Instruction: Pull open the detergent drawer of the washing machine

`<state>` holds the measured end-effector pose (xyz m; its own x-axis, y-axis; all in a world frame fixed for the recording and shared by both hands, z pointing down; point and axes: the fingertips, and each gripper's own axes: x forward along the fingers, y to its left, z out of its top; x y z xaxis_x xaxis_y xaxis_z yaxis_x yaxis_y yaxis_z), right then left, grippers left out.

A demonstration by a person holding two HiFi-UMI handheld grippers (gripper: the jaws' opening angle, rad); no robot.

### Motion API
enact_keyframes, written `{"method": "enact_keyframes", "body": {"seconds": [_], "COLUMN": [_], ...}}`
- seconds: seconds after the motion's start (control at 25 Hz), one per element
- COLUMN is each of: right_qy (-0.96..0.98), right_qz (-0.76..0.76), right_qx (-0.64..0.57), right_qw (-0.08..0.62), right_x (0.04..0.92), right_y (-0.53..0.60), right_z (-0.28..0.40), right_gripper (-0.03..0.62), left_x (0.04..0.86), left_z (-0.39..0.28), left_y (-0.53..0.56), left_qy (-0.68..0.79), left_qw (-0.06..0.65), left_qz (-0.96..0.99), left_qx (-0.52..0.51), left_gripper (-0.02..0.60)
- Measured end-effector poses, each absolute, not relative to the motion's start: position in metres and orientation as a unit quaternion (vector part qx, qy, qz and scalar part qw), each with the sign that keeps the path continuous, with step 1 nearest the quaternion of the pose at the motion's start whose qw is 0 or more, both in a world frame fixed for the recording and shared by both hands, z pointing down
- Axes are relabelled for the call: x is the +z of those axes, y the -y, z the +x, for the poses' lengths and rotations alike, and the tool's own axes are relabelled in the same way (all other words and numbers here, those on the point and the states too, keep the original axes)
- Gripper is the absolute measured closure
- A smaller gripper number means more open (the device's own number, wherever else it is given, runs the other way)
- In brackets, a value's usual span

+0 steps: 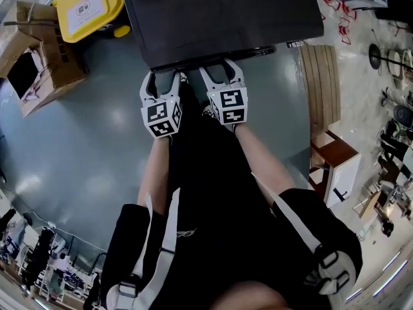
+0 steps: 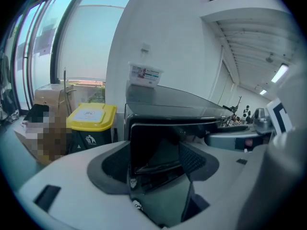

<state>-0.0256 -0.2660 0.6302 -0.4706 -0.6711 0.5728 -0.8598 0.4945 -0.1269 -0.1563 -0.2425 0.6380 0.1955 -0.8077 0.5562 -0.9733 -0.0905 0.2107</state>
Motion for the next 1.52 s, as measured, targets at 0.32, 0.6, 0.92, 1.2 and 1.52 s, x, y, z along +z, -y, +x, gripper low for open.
{"method": "enact_keyframes", "body": {"seconds": [0.32,0.6,0.92,1.2,1.52], "right_qy": [0.835,0.834,0.833,0.833,0.834], "right_qz": [0.453,0.453,0.455,0.456,0.456], "right_qx": [0.206,0.205,0.203,0.202,0.200], "right_qw": [0.236,0.239,0.240,0.239,0.238], "right_x": [0.633,0.633,0.633,0.633,0.631], "right_y": [0.263,0.260,0.259,0.258,0.251], "right_z": [-0.026,-0.027,-0.027,-0.026,-0.024], "right_gripper": [0.362,0.367,0.370,0.372,0.372], "left_x": [0.642,0.642,0.642,0.642,0.641], "left_z": [-0.157,-0.158,-0.159,-0.159,-0.156], "left_y": [0.240,0.237,0.237,0.235,0.228], "left_qy": [0.613,0.610,0.611,0.611,0.611], "left_qw": [0.281,0.283,0.285,0.285,0.283], "left_qz": [0.722,0.723,0.722,0.722,0.723], "left_qx": [0.154,0.156,0.155,0.155,0.153], "left_gripper": [0.282,0.282,0.282,0.282,0.281]}}
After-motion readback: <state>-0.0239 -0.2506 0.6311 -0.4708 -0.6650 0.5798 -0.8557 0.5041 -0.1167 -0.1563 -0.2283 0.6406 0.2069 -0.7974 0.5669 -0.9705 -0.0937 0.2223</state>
